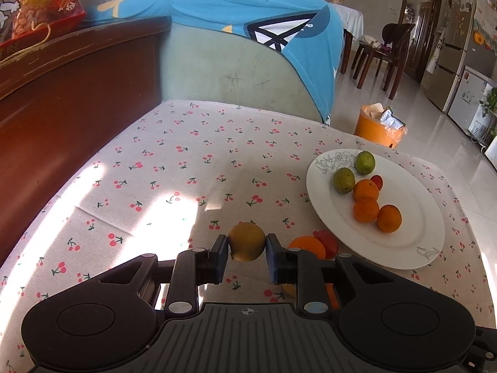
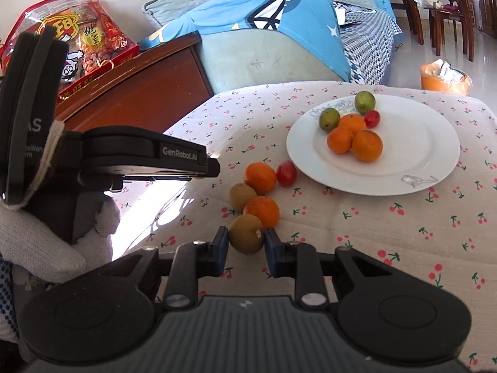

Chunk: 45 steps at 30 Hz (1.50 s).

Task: Organize fruits
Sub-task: 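Grasp a brown kiwi-like fruit with the left gripper while the right gripper grasps another, then carry both kiwi-like fruits onto the plate and open both grippers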

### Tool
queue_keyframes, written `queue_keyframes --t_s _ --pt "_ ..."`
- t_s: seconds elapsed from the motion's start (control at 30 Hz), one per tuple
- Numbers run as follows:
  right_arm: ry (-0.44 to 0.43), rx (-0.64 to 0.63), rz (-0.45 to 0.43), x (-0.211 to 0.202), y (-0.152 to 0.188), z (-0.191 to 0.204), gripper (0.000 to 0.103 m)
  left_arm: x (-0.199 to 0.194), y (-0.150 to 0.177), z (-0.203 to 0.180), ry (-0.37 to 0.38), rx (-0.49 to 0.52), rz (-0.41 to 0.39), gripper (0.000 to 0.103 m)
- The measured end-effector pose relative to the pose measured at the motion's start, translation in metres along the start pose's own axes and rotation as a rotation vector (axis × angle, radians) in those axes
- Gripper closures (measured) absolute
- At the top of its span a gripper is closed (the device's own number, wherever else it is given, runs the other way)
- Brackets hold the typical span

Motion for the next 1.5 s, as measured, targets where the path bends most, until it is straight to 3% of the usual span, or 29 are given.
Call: queue_keyframes --t_s 0.63,0.83,1.03,1.2,1.5 --pt "0.106 0.077 -0.183 -0.052 -0.083 -0.046 0.078 -0.040 -0.051 -0.040 0.097 0.016 -0.143 0.079" --pt "0.134 0.093 -0.191 -0.054 -0.114 -0.069 0.078 -0.028 -0.055 -0.070 0.173 0.054 -0.126 0.079" --pt "0.164 0.163 -0.183 -0.038 -0.121 -0.099 0.078 -0.003 -0.044 -0.113 0.250 0.123 -0.079 0.079" --pt "0.161 0.237 -0.175 -0.028 -0.118 -0.115 0.078 0.015 -0.034 -0.137 0.275 0.165 -0.041 0.079" --pt "0.154 0.304 -0.157 -0.015 -0.112 -0.127 0.078 0.034 -0.034 -0.146 0.276 0.176 -0.030 0.079"
Point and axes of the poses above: each gripper's, at about its wrist camera, not at the fingertips, and x roughly the way its jaws point, z to its left, y to its underside, the point moved 9 cm from there along x, roughly the way its jaws point, and after that the axes turned 15 degrees about x, right-handed, at the moved point
